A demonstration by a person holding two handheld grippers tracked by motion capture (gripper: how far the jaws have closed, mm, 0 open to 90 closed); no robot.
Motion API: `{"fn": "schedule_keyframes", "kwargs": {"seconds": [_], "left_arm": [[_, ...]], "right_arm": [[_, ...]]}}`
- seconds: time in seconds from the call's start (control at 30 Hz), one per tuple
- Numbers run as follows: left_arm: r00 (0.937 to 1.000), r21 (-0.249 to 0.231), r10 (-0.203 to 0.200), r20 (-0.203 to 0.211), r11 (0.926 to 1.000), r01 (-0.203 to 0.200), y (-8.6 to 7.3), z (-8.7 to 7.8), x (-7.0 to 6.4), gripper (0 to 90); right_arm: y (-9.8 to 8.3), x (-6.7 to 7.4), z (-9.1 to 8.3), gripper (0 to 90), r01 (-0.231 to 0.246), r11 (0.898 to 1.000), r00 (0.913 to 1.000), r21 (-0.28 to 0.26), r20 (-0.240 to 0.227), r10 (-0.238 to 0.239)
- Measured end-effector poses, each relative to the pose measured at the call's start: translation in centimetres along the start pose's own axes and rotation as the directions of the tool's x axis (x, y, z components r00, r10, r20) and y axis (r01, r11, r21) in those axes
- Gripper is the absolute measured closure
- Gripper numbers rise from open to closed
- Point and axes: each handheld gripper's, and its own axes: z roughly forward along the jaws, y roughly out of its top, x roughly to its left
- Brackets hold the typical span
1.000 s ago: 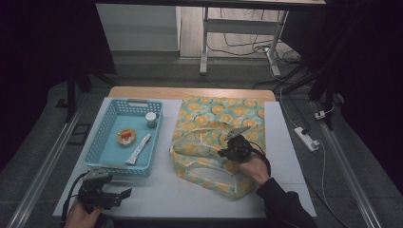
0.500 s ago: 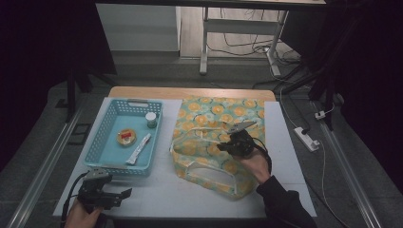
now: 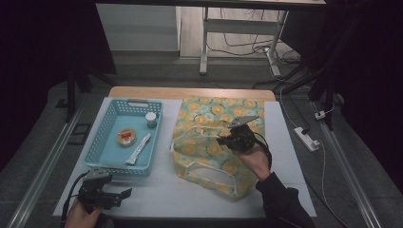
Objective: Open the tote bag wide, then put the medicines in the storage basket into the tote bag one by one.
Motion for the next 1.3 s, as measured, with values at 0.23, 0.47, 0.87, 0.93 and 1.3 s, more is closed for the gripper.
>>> {"fn": "schedule_keyframes", "kwargs": {"seconds": [0.23,0.47,0.87,0.93,1.3], "left_arm": [[1.0,0.001,0.0,0.0,1.0,0.0,0.0,0.0,0.0,2.4],[1.0,0.001,-0.001,0.001,1.0,0.001,0.0,0.0,0.0,2.4],[1.0,0.0,-0.002,0.002,1.0,0.002,0.0,0.0,0.0,2.3],[1.0,0.0,-0.002,0.002,1.0,0.002,0.0,0.0,0.0,2.3],[0.9999,-0.016,-0.002,0.017,0.9999,0.002,-0.1,-0.2,0.1,0.2]], "right_arm": [[1.0,0.2,-0.8,90.0,0.002,0.999,0.9999,-0.036,0.013,-0.001],[1.8,0.6,-1.4,90.0,0.014,0.998,0.9997,-0.058,0.018,-0.013],[2.5,0.8,-1.9,90.0,0.028,0.995,0.9989,-0.092,0.04,-0.025],[2.5,0.8,-2.0,90.0,0.029,0.995,0.9988,-0.092,0.042,-0.025],[2.3,0.7,-1.8,90.0,0.022,0.996,0.9991,-0.091,0.039,-0.019]]}}
